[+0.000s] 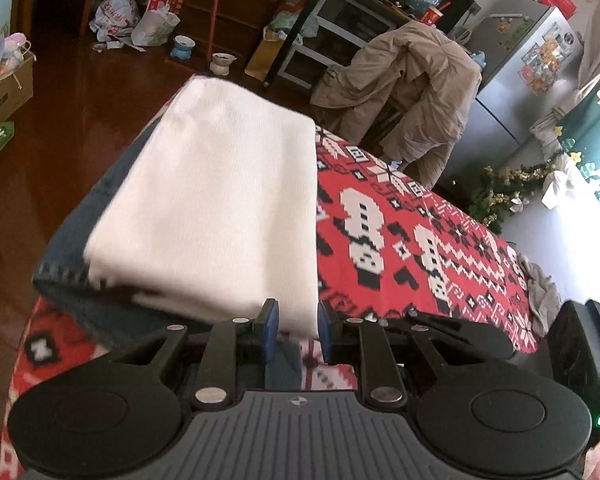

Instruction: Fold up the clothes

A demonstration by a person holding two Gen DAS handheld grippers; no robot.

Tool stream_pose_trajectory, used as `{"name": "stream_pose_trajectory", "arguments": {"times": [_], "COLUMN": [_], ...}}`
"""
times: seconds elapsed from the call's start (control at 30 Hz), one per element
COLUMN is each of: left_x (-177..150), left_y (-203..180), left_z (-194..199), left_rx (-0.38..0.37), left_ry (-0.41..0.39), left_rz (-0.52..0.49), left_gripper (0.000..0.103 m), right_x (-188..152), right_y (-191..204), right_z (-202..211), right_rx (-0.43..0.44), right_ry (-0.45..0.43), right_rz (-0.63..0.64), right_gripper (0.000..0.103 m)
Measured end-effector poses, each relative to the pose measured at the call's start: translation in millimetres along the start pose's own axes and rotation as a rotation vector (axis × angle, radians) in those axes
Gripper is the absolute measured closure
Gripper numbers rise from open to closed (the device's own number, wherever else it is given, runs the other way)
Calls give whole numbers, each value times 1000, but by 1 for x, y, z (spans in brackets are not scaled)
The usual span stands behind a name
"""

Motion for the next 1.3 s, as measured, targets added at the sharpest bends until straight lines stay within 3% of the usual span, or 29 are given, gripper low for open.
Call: {"name": "stream_pose_trajectory", "arguments": {"times": [0.1,0.27,0.47,0.63,0.8,0.93,1.07,1.23,1.3], "left_x": [-13,-21,-6,17,21,14,10,9,7], "left_y": [-3,-9,3,23,36,40,50,56,54], "left_z": [1,25,57,54,26,17,16,31,40], "left_rx": [-9,12,69,120,124,159,209,243,255], "left_ry": [32,-9,-105,-190,-151,-129,-103,-108,-113], "left_rz": [18,-18,-41,-39,-44,-105,-166,-179,-176], "left_gripper": [83,83,81,82,83,87,100,99,92], "right_x": [-15,-19,8,31,43,45,39,37,37], "right_y": [8,19,25,17,28,47,49,42,40], "right_z": [10,32,53,39,17,-3,-27,-14,-1], "right_rx": [30,28,-10,-55,-58,-39,-73,-66,-58], "right_ry": [24,6,-50,-76,-98,-73,-6,-10,-10], "right_rz": [3,12,30,-37,-24,34,66,65,40], "right_gripper": [97,96,95,92,92,92,92,92,91]}}
Point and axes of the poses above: each gripper's, at about its wrist camera, not at the fingertips, and z roughly against the way its jaws point, y to its left, x to its top, the point moved 5 cm from there along -z, roughly the way its jaws point, and after that the axes turned 8 degrees about -z, right-handed, at the moved point
